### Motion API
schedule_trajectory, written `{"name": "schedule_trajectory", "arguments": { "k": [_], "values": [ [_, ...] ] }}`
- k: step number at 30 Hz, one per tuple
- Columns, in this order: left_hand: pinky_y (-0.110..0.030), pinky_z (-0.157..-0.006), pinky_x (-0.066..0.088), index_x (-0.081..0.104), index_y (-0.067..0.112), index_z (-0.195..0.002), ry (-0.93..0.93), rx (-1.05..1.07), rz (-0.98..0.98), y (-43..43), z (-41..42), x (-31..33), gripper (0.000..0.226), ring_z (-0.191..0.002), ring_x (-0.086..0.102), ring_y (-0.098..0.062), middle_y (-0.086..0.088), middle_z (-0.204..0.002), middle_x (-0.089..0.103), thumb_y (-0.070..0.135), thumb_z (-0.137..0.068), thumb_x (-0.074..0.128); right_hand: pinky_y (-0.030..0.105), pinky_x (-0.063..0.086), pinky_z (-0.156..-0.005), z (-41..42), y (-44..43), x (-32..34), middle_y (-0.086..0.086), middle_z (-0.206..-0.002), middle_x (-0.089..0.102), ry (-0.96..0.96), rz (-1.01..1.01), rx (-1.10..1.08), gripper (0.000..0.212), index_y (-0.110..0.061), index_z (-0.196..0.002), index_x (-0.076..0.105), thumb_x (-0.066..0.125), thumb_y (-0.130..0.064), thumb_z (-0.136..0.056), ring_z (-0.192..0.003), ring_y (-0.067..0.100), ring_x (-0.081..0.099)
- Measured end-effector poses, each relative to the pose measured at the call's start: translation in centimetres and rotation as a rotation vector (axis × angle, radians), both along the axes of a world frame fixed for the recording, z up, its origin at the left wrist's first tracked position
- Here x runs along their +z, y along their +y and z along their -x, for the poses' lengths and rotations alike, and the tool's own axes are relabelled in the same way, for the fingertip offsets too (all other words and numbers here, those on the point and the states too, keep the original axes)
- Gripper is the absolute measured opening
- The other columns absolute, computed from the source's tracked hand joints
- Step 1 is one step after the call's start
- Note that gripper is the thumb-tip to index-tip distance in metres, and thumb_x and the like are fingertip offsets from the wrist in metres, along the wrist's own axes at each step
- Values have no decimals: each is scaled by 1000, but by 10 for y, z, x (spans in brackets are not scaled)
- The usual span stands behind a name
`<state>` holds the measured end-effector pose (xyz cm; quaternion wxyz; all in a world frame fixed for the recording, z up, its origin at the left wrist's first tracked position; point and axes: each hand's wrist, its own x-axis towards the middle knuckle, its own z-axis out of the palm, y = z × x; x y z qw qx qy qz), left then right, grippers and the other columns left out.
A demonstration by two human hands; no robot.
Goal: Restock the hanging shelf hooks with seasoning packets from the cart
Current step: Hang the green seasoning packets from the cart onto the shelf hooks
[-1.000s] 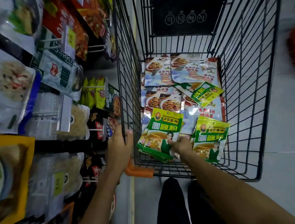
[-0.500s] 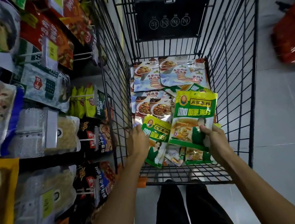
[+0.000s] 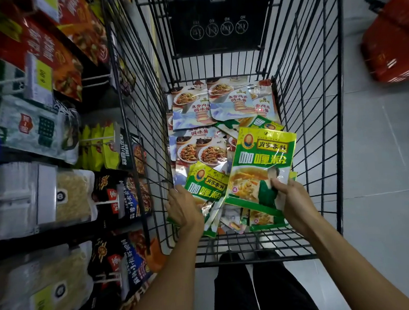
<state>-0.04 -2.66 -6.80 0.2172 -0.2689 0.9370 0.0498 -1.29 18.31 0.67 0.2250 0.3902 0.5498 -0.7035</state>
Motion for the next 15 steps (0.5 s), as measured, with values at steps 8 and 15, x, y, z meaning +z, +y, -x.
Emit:
{"name": "schedule_trajectory", "arguments": {
  "k": [8,15],
  "values": [
    [-39,-74,57,69,4,-109,100,326,-548,-8,8,35,46,-89,67,-30,-15,-105,70,20,-69,85,38,56,-75,4,5,22,23,-110,68,-6,-25,84,25,5,-114,59,57,-9,-94,-89,28,68],
    [-17,-57,47,70,10,-89,477,421,-727,-18,11,130,24,-67,61,-13,-5,-83,67,18,-71,84,38,55,-77,15,6,66,24,-114,66,55,-25,192,50,7,-128,47,66,-14,-88,-95,31,67]
  ]
}}
